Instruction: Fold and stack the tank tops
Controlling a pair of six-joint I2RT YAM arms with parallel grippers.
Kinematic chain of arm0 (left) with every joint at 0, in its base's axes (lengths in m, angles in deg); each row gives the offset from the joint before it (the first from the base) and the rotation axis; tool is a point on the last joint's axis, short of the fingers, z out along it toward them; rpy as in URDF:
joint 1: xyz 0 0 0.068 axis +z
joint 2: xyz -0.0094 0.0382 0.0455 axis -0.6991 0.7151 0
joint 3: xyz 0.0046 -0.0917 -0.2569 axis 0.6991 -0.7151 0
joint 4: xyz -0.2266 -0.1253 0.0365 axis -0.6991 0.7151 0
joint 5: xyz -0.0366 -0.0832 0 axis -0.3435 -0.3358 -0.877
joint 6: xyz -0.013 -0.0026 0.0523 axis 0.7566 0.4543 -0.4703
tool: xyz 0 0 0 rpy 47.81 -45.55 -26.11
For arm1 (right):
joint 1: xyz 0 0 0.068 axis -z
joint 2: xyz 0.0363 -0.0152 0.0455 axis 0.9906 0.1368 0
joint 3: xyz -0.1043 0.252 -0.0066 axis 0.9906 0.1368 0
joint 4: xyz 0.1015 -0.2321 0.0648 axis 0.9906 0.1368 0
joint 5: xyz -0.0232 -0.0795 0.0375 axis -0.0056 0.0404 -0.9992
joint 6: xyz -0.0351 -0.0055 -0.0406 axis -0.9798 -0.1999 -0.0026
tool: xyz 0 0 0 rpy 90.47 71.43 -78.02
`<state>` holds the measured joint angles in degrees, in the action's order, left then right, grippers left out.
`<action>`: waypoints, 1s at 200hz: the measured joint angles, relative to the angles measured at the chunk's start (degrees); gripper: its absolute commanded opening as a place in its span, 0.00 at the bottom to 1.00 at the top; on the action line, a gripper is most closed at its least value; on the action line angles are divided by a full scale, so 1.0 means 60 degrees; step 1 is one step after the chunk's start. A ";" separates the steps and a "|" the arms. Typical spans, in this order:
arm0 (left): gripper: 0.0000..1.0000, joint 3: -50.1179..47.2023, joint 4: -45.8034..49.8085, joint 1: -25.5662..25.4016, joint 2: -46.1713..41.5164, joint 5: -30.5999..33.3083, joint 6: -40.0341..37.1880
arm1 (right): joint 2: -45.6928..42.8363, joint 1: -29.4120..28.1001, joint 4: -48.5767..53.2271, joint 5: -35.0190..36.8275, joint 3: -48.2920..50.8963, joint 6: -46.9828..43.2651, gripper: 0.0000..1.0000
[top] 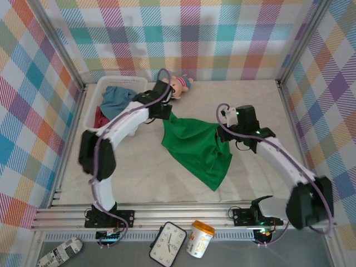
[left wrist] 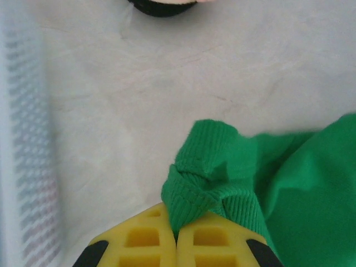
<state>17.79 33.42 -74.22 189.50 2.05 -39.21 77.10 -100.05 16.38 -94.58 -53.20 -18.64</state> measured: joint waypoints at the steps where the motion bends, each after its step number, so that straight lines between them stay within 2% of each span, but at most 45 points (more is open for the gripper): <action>1: 0.04 0.0033 -0.0018 0.0000 0.0069 0.0015 0.0000 | 0.0047 0.0000 -0.0007 0.0015 -0.0004 0.0011 0.01; 20: 0.09 0.1086 -0.0157 -0.0011 0.1588 0.0463 0.0036 | 0.0965 0.0047 -0.0055 0.0328 -0.0160 0.0426 0.04; 31: 0.24 0.1727 -0.0189 -0.0029 0.2222 0.0827 0.0091 | 0.1275 0.0055 0.0036 0.0532 -0.0364 0.0597 0.18; 49: 0.39 0.2947 -0.0171 -0.0076 0.3045 0.1242 0.0240 | 0.1657 0.0117 0.0135 0.0885 -0.0747 0.0798 0.23; 66: 0.56 0.4007 0.0051 -0.0178 0.3519 0.1319 0.0393 | 0.1803 0.0215 0.0197 0.1144 -0.0852 0.0823 0.39; 77: 0.63 0.4317 0.0237 -0.0321 0.3555 0.1246 0.0364 | 0.1832 0.0342 0.0379 0.1333 -0.0874 0.0925 0.48; 102: 0.66 0.4131 0.0790 -0.0787 0.3122 0.0761 0.0732 | 0.1767 0.0729 0.0878 0.1555 -0.0867 0.0951 0.58; 135: 0.67 0.1377 0.1045 -0.1727 0.0860 -0.0222 0.1654 | 0.0838 0.1209 0.1158 0.1202 -0.0062 0.1446 0.62; 166: 0.67 -0.0903 0.0729 -0.3479 -0.1282 -0.0929 0.3075 | 0.0546 0.1450 0.1177 0.0437 0.1016 0.1989 0.63; 200: 0.66 -0.1876 -0.0106 -0.5304 -0.1421 -0.1351 0.4528 | 0.0648 0.1865 0.1027 -0.0597 0.1559 0.2495 0.63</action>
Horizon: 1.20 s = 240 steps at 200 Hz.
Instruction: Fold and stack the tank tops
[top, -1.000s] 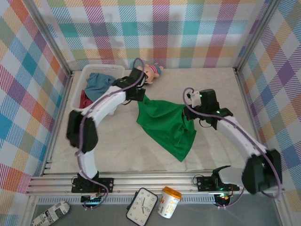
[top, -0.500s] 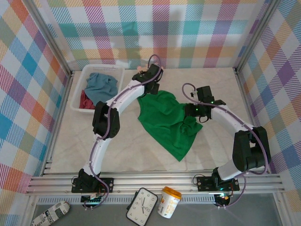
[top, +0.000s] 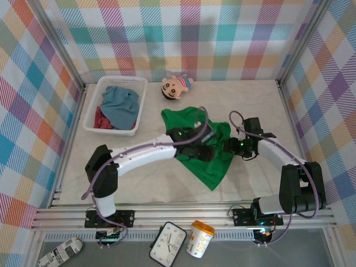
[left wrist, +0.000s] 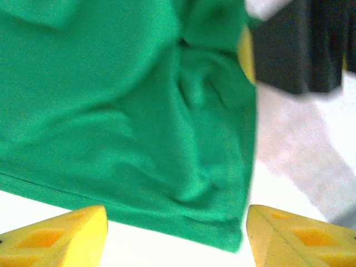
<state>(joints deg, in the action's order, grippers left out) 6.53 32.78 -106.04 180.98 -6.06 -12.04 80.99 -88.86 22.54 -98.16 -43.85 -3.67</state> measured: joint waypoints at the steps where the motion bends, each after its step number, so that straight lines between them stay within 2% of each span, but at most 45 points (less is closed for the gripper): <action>1: 0.66 -0.0022 -0.0022 -0.0051 0.0025 -0.0029 0.0047 | 0.0004 0.0015 -0.0011 -0.0022 0.0007 0.0011 0.63; 35: 0.61 -0.0076 -0.0455 -0.0801 0.1042 -0.0280 0.0776 | 0.0113 0.0645 -0.0707 -0.1162 0.0430 0.0656 0.62; 73: 0.56 0.0047 -0.0484 -0.1224 0.2073 -0.0375 0.1056 | 0.0321 0.0688 -0.0925 -0.1690 0.0688 0.0841 0.62; 117: 0.53 0.0503 -0.0193 -0.1694 0.2623 -0.0372 0.1053 | 0.0361 0.0688 -0.1049 -0.1734 0.0772 0.0845 0.61; 154: 0.44 0.1093 0.0018 -0.1861 0.3005 -0.0273 0.1049 | 0.0382 0.0688 -0.1129 -0.1727 0.0841 0.0856 0.61; 172: 0.40 0.1093 0.0237 -0.1891 0.3151 -0.0229 0.1049 | 0.0382 0.0688 -0.1137 -0.1727 0.0845 0.0882 0.60; 215: 0.20 0.1086 0.0561 -0.1894 0.3286 0.0135 0.1038 | 0.0382 0.0688 -0.1155 -0.1727 0.0845 0.0922 0.59; 240: 0.19 0.1024 0.0681 -0.1894 0.3268 0.0368 0.1045 | 0.0379 0.0688 -0.1151 -0.1730 0.0845 0.0922 0.58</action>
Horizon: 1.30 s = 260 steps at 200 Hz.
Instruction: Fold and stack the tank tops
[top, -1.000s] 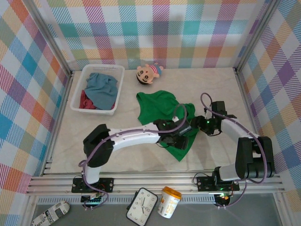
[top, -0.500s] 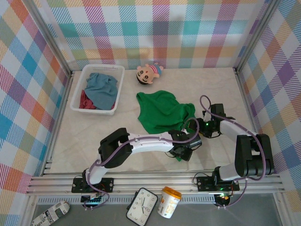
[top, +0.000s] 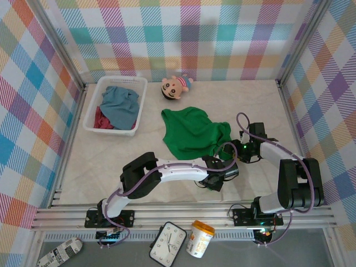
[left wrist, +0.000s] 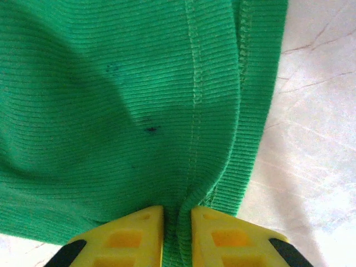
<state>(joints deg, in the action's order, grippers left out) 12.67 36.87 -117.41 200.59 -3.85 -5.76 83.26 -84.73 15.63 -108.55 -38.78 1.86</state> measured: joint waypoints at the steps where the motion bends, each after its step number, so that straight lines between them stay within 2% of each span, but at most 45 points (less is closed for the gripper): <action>1: 0.19 -0.0007 0.0000 0.0000 -0.0004 0.0011 0.0000 | 0.0000 0.0000 0.0000 0.0000 0.0000 0.0000 0.58; 18: 0.16 -0.0273 0.0018 0.0015 -0.0208 0.0142 0.0004 | -0.0033 0.0000 0.0018 0.0000 0.0000 -0.0007 0.56; 46: 0.00 -0.0954 0.0244 0.0160 -0.0922 0.0346 0.0022 | -0.0375 0.0000 0.0273 0.0047 -0.0004 -0.0055 0.55; 104: 0.00 -0.2164 0.0572 0.1075 -0.3625 0.0739 0.0004 | -0.1100 -0.0211 0.0882 0.0463 -0.0025 -0.0193 0.54; 150: 0.00 -0.3147 0.0841 0.1792 -0.5308 0.1166 0.0044 | -0.1443 -0.1891 0.0976 0.1366 0.0084 -0.0033 0.63; 183: 0.00 -0.3679 0.1056 0.2051 -0.6062 0.1417 0.0073 | -0.0965 -0.2969 0.1031 0.2550 0.0193 0.0211 0.68; 218: 0.00 -0.4350 0.1417 0.2346 -0.6823 0.1767 0.0076 | -0.0903 -0.3246 0.1093 0.3683 0.0200 0.0437 0.68; 260: 0.00 -0.5082 0.2007 0.3268 -0.7865 0.2211 0.0069 | -0.0823 -0.3541 0.1078 0.3887 0.0313 0.0911 0.67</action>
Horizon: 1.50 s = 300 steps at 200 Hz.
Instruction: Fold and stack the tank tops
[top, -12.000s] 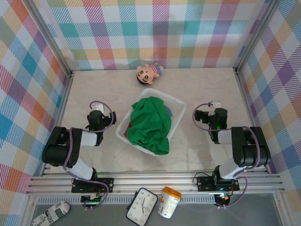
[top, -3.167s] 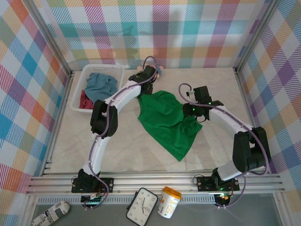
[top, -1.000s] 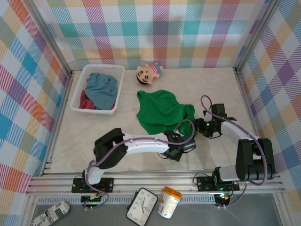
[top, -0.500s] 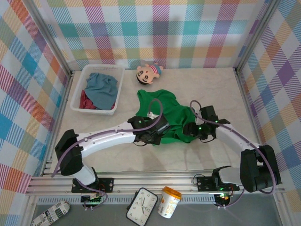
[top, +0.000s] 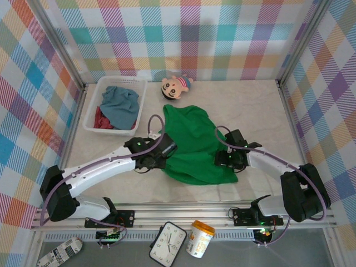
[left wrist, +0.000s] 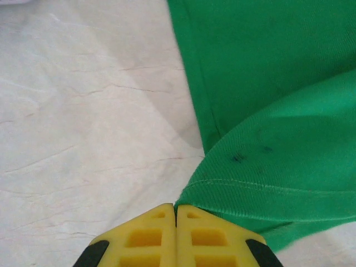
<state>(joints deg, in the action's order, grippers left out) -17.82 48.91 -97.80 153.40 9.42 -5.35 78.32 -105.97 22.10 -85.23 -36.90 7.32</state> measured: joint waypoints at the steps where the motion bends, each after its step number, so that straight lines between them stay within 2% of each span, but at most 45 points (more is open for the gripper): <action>1: 0.00 -0.0011 0.0015 0.0018 -0.0022 0.0015 -0.0004 | 0.0007 -0.0004 0.0000 0.0000 0.0007 0.0007 0.67; 38: 0.00 -0.0310 0.0091 0.0186 -0.0302 0.0124 -0.0073 | -0.0350 -0.0127 0.0291 0.0004 0.0113 0.0262 0.67; 56: 0.00 -0.0557 -0.0004 0.0186 -0.0324 0.0047 -0.0073 | -0.1096 -0.0321 0.1005 0.0113 0.0007 0.0397 0.67; 83: 0.00 -0.0823 -0.0146 0.0186 -0.0324 -0.0091 -0.0076 | -0.2251 -0.1111 0.2259 0.0379 -0.0280 0.0623 0.66; 119: 0.00 -0.1279 -0.0645 0.0233 -0.0324 -0.0229 -0.0229 | -0.2532 -0.1373 0.3705 0.0576 -0.0277 0.0976 0.66; 162: 0.00 -0.1905 -0.1067 0.0368 -0.0328 -0.0382 -0.0608 | -0.1494 -0.1599 0.4171 0.0423 -0.0277 0.1424 0.61; 207: 0.00 -0.1985 -0.1330 0.0433 -0.0619 -0.0379 -0.0765 | -0.0390 -0.1585 0.3778 -0.0138 -0.0259 0.1494 0.49; 263: 0.00 -0.2113 -0.1625 0.0495 -0.0652 -0.0386 -0.0863 | 0.0546 -0.1588 0.3792 -0.0266 -0.0477 0.1424 0.46; 285: 0.00 -0.2113 -0.1778 0.0495 -0.0652 -0.0382 -0.0867 | 0.1009 -0.1585 0.3825 -0.0452 -0.0681 0.1319 0.36; 300: 0.00 -0.2113 -0.1814 0.0495 -0.0652 -0.0379 -0.0867 | 0.1166 -0.1588 0.3854 -0.0605 -0.0798 0.1253 0.21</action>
<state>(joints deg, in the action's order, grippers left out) -30.49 38.03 -94.83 149.48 7.14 -10.55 85.32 -115.50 45.23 -88.85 -41.68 14.84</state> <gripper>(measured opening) 0.047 0.311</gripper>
